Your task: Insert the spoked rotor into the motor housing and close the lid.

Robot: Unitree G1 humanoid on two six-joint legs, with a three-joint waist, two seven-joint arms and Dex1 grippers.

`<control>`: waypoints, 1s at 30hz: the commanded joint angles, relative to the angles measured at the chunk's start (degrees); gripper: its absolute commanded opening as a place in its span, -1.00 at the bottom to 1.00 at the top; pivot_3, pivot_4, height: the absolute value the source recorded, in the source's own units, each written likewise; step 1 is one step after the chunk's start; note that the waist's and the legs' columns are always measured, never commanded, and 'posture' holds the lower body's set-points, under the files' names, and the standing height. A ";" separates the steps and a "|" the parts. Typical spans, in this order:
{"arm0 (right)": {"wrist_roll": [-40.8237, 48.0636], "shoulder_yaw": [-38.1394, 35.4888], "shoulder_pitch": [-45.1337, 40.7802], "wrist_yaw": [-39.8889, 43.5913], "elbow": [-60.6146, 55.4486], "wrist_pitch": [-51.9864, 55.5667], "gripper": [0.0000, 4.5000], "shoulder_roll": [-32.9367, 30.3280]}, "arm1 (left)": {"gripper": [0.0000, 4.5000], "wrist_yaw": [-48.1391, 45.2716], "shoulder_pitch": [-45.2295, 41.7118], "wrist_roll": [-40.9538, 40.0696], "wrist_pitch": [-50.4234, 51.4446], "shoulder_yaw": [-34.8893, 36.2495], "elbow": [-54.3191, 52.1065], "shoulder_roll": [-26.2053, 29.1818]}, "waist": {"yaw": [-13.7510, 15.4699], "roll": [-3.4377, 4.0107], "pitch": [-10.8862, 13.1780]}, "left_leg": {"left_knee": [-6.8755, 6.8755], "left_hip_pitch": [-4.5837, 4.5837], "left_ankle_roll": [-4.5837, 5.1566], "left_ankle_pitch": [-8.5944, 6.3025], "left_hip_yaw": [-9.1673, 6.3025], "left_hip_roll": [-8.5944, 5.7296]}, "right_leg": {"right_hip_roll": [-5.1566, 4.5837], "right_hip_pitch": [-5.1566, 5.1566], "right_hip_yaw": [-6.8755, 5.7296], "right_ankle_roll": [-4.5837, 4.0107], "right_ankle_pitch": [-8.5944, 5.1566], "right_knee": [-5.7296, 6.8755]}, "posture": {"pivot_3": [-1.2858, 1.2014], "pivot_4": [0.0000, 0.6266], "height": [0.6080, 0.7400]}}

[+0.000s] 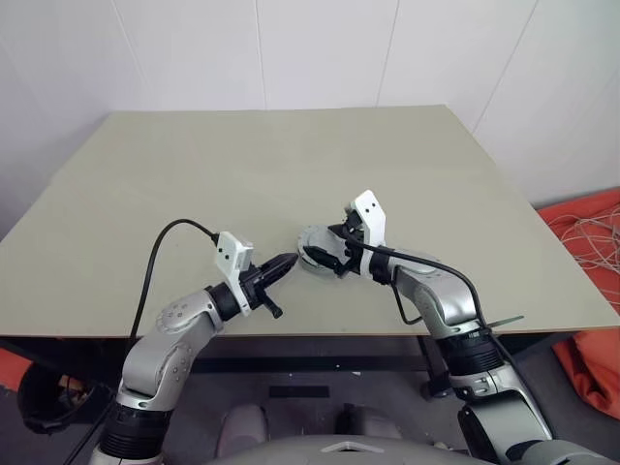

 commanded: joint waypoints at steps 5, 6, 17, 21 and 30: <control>-0.91 -0.66 -3.20 3.75 3.29 -4.13 0.99 -1.64 | -1.00 0.75 -0.52 -1.41 -0.05 1.10 -2.85 0.43 | 0.01 0.00 0.00 | 0.01 -0.01 0.01 0.00 0.00 0.00 | 0.00 0.00 0.00 -0.03 0.02 0.00 | 0.03 -1.00 1.00; -1.02 -0.49 -3.19 4.25 3.49 -4.18 0.99 -1.85 | -1.00 0.84 -0.58 -1.46 0.02 1.14 -2.87 0.46 | 0.01 0.00 0.00 | 0.02 -0.01 0.01 -0.01 0.00 0.00 | 0.00 0.00 0.00 -0.04 0.02 0.00 | 0.03 -1.00 1.00; -2.67 1.00 -2.38 6.90 4.64 -4.85 0.99 -1.78 | -1.00 0.86 -0.49 -1.45 -0.40 1.27 -2.14 0.65 | 0.01 0.00 0.00 | 0.06 -0.01 0.03 -0.01 0.00 0.01 | 0.00 0.00 -0.01 -0.06 0.03 0.03 | 0.03 -1.00 1.00; -3.22 1.24 -2.50 6.71 4.90 -4.95 0.99 -1.26 | -1.00 0.62 -0.32 -1.36 -0.69 1.35 -1.83 0.68 | -0.01 -0.01 0.00 | 0.07 -0.01 0.03 -0.01 0.00 0.02 | 0.01 0.00 -0.01 -0.07 0.04 0.04 | 0.03 -1.00 1.00; -4.71 1.46 -3.05 5.75 5.47 -5.22 0.42 -0.22 | -1.00 0.76 -0.02 -1.31 -0.79 1.28 -1.99 0.51 | -0.01 -0.01 0.00 | 0.07 -0.01 0.03 -0.01 0.00 0.02 | 0.00 0.00 -0.01 -0.07 0.04 0.05 | 0.03 -1.00 1.00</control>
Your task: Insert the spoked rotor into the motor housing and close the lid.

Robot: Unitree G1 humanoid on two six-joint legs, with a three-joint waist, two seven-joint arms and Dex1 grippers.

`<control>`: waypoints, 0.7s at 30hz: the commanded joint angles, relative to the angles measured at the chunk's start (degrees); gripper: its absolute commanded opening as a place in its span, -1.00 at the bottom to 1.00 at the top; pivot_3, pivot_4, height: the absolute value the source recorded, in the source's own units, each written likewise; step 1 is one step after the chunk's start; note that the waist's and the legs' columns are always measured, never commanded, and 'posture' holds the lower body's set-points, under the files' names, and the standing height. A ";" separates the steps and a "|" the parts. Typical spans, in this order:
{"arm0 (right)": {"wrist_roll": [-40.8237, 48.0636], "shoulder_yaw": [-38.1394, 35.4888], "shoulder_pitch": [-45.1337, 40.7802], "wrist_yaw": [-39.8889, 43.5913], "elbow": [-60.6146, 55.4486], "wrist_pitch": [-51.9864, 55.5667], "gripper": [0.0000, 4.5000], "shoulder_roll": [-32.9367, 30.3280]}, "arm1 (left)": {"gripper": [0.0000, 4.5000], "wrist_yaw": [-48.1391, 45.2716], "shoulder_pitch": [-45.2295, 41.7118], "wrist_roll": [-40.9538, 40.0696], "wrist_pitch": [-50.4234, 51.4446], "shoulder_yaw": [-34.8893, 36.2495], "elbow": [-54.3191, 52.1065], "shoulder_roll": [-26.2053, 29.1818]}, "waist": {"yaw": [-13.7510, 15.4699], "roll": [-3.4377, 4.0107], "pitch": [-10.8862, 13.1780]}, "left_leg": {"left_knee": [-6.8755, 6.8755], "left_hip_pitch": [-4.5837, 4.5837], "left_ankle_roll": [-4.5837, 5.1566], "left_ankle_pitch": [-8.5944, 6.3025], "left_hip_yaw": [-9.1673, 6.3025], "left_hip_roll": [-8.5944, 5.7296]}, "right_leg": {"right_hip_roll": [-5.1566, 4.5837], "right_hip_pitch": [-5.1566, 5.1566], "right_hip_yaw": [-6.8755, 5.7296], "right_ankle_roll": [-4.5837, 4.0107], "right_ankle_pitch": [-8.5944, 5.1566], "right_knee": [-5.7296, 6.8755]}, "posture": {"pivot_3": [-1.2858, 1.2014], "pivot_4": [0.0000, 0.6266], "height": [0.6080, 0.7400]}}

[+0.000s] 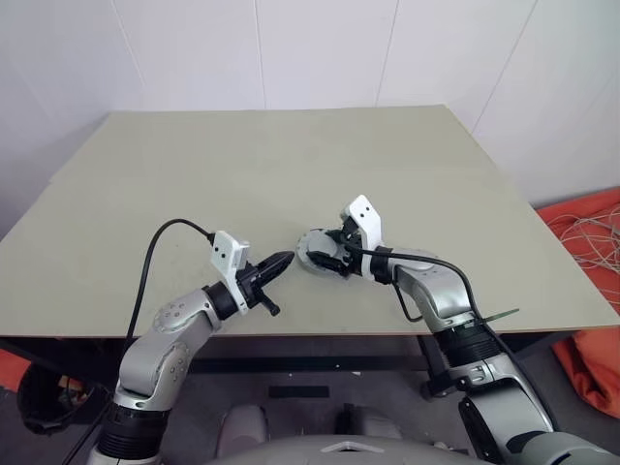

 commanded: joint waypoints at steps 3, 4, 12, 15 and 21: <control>-0.22 -0.12 -1.52 -0.03 -0.56 -0.72 0.42 0.38 | -1.00 0.05 -0.07 -0.47 -1.10 0.57 -2.02 0.17 | 0.00 0.00 0.00 | 0.00 0.00 0.00 0.00 0.00 0.00 | 0.00 0.00 0.00 0.00 0.00 0.00 | 0.03 -1.00 1.00; -0.27 -0.19 -1.56 -0.12 -0.56 -0.71 0.42 0.43 | -1.00 0.09 -0.06 -0.47 -1.08 0.58 -2.05 0.17 | 0.00 0.00 0.00 | 0.00 0.00 0.00 0.00 0.00 0.00 | 0.00 0.00 0.00 0.00 0.00 0.00 | 0.03 -1.00 1.00; -0.15 -1.23 -1.56 -1.81 -0.54 -1.71 0.42 1.28 | -1.00 0.49 0.00 -0.61 -0.87 0.61 -2.15 0.00 | -0.03 0.00 0.00 | 0.00 0.01 0.00 0.00 0.00 0.00 | 0.00 0.00 0.00 0.00 0.00 0.01 | 0.03 -1.00 1.00; -0.11 -1.79 -1.61 -2.89 -0.46 -2.24 0.42 1.74 | -1.00 0.55 0.11 -0.66 -0.86 0.57 -2.24 -0.03 | -0.03 0.00 0.00 | 0.00 0.01 0.00 0.00 0.00 0.01 | 0.00 -0.01 0.00 0.00 0.00 0.01 | 0.03 -1.00 1.00; -0.99 -1.18 -1.67 -4.36 -0.68 -2.36 0.42 1.99 | -1.00 0.52 0.09 -0.60 -0.89 0.57 -2.09 0.00 | -0.02 0.00 0.00 | 0.00 -0.01 0.00 0.00 0.00 0.00 | 0.00 -0.02 0.00 -0.01 0.00 0.01 | 0.03 -1.00 1.00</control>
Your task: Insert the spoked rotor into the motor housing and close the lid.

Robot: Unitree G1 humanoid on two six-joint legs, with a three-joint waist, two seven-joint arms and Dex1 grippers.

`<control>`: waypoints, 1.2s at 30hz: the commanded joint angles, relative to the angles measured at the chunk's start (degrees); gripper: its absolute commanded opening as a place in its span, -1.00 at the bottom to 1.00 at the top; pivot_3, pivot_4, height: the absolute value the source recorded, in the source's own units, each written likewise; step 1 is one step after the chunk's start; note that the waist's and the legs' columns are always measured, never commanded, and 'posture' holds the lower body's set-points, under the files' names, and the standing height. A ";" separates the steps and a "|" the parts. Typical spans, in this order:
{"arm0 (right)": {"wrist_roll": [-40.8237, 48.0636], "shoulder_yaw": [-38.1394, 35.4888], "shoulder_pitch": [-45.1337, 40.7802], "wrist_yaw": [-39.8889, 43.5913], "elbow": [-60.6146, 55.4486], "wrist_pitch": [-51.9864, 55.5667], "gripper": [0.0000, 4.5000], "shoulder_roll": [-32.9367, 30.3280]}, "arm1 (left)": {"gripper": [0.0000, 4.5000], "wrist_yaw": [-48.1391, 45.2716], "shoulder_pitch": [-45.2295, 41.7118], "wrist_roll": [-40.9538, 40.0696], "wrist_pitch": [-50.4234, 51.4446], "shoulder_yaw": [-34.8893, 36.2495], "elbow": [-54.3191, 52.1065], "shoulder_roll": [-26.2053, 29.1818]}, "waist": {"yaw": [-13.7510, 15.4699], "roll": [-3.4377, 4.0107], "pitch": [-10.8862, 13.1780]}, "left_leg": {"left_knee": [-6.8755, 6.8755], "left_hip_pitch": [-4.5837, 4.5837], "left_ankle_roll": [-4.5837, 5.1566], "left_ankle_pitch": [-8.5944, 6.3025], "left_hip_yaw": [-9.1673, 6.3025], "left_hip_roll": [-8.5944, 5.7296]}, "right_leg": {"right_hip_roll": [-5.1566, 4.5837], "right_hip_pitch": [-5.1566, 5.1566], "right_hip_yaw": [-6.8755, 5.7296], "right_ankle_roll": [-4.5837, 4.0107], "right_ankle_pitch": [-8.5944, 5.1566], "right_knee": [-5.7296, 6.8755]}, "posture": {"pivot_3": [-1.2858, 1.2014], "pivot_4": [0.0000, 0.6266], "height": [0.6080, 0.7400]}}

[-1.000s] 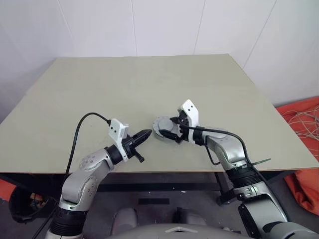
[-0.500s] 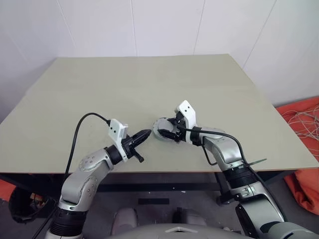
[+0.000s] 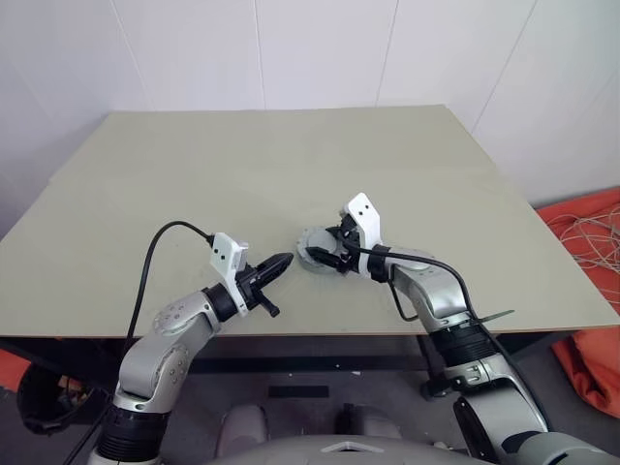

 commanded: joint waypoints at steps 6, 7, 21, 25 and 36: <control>-1.72 1.12 -1.18 -1.23 -2.42 -0.97 0.42 0.44 | -1.00 0.09 -0.22 -0.59 -0.95 0.47 -2.17 0.03 | 0.00 0.00 0.00 | 0.00 0.01 0.00 0.00 0.00 0.00 | 0.00 0.00 0.00 0.00 0.00 0.00 | 0.03 -1.00 1.00; -1.89 1.37 -1.08 -1.30 -2.57 -0.85 0.42 0.46 | -1.00 0.09 -0.18 -0.56 -0.96 0.43 -2.20 0.02 | -0.01 0.00 0.00 | 0.00 0.01 0.00 0.00 0.00 0.00 | 0.00 0.00 0.00 0.00 0.00 0.01 | 0.03 -1.00 1.00; -4.80 2.69 -1.18 -4.16 -2.21 0.96 0.42 0.66 | -1.00 0.11 0.12 -0.82 -0.52 0.47 -2.60 0.20 | -0.05 0.00 0.00 | 0.00 0.08 0.00 0.00 0.00 0.00 | 0.00 0.05 0.00 0.02 -0.01 0.01 | 0.03 -1.00 1.00; -5.43 3.08 -1.50 -5.36 -1.72 1.47 0.42 0.74 | -1.00 0.39 0.20 -0.86 -0.37 0.48 -2.84 0.12 | -0.05 0.00 0.00 | 0.00 0.09 -0.01 0.01 0.00 0.00 | 0.00 0.06 0.00 0.03 -0.01 0.02 | 0.03 -1.00 1.00; -5.92 4.36 -1.42 -4.66 -1.96 3.12 0.42 0.11 | -1.00 0.87 0.19 -1.25 0.05 0.42 -3.18 0.17 | -0.09 -0.02 -0.01 | 0.01 0.22 -0.04 0.03 0.00 0.01 | 0.00 0.12 0.00 0.32 -0.18 0.08 | 0.03 -1.00 1.00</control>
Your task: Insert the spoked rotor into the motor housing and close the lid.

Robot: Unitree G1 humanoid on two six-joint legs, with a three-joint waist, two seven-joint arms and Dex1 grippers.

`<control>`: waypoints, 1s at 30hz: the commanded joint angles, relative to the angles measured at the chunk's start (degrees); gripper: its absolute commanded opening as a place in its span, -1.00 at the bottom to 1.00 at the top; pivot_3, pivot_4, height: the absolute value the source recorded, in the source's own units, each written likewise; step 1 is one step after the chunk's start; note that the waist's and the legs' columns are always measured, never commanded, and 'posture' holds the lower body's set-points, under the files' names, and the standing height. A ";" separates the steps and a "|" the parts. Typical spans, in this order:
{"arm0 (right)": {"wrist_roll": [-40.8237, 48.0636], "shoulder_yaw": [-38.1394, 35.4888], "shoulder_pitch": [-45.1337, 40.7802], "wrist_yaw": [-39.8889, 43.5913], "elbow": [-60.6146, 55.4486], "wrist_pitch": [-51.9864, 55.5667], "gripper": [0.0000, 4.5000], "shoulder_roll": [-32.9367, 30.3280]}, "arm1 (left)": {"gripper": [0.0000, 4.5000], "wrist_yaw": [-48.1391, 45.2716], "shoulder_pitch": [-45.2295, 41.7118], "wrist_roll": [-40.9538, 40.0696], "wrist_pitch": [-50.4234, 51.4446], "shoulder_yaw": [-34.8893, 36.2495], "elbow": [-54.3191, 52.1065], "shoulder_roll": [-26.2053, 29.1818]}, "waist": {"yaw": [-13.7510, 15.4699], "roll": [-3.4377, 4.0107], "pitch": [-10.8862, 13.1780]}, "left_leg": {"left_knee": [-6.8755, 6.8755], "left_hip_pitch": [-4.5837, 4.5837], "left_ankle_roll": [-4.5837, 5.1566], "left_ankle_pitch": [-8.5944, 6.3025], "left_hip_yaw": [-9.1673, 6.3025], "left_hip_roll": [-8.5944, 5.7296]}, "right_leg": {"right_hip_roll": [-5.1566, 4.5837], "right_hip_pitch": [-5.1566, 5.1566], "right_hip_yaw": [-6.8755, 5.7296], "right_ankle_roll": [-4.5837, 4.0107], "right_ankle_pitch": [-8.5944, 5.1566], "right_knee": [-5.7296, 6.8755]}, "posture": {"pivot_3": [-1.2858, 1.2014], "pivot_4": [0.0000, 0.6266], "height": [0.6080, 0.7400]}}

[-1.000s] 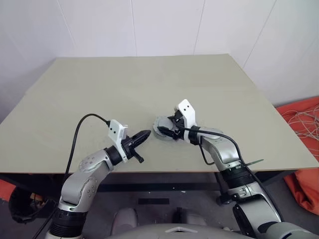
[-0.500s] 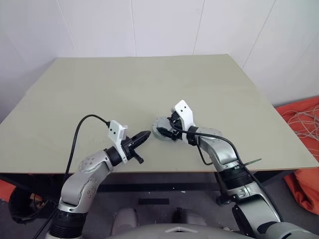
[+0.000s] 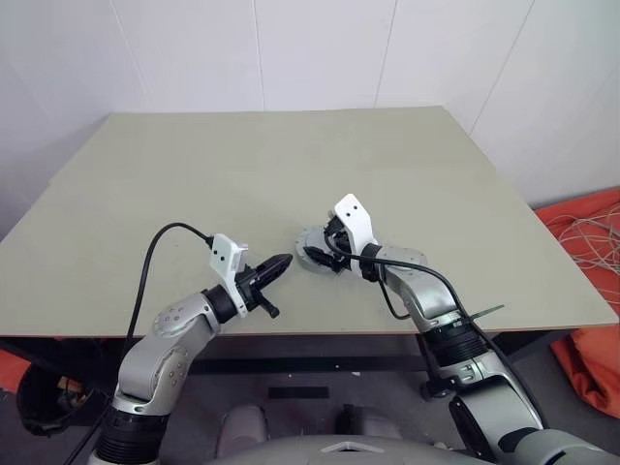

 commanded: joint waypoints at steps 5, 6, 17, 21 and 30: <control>-1.09 1.59 -0.38 0.99 -1.48 2.49 0.42 -0.98 | -1.00 -0.01 -0.52 -1.22 -0.05 0.41 -2.69 0.24 | 0.02 0.00 0.00 | 0.00 0.00 0.00 0.00 0.00 -0.01 | 0.00 0.01 0.00 -0.08 0.04 0.00 | 0.03 -1.00 1.00; -1.09 1.68 -0.39 1.09 -1.53 2.79 0.42 -1.03 | -1.00 -0.03 -0.53 -1.24 -0.04 0.38 -2.67 0.24 | 0.03 0.00 0.00 | 0.00 0.00 0.00 0.00 0.00 -0.01 | 0.00 0.01 0.00 -0.08 0.04 0.00 | 0.03 -1.00 1.00; -1.25 2.14 -0.20 1.38 -1.81 3.93 0.42 -1.07 | -1.00 -2.82 -9.35 3.82 -5.09 2.64 11.59 3.84 | 0.13 -0.02 -0.01 | -0.01 0.09 0.00 0.00 0.00 -0.01 | 0.00 0.09 0.00 0.01 -0.01 0.00 | 0.03 -1.00 1.00; -1.26 2.03 -0.14 1.09 -1.78 3.99 0.42 -0.85 | -1.00 -5.93 -14.47 6.12 -7.54 1.86 19.76 5.34 | 0.14 -0.03 -0.02 | -0.03 0.15 0.01 -0.01 0.00 -0.02 | -0.01 0.18 0.01 -0.32 0.18 -0.03 | 0.03 -1.00 1.00; -1.27 2.03 -0.18 0.68 -1.93 4.15 0.42 -0.33 | -1.00 -16.32 -25.32 10.52 -12.19 -2.19 36.87 5.02 | 0.22 -0.04 -0.03 | -0.06 0.17 0.02 -0.01 -0.01 -0.03 | -0.02 0.19 0.01 -0.35 0.19 -0.05 | 0.03 -1.00 1.00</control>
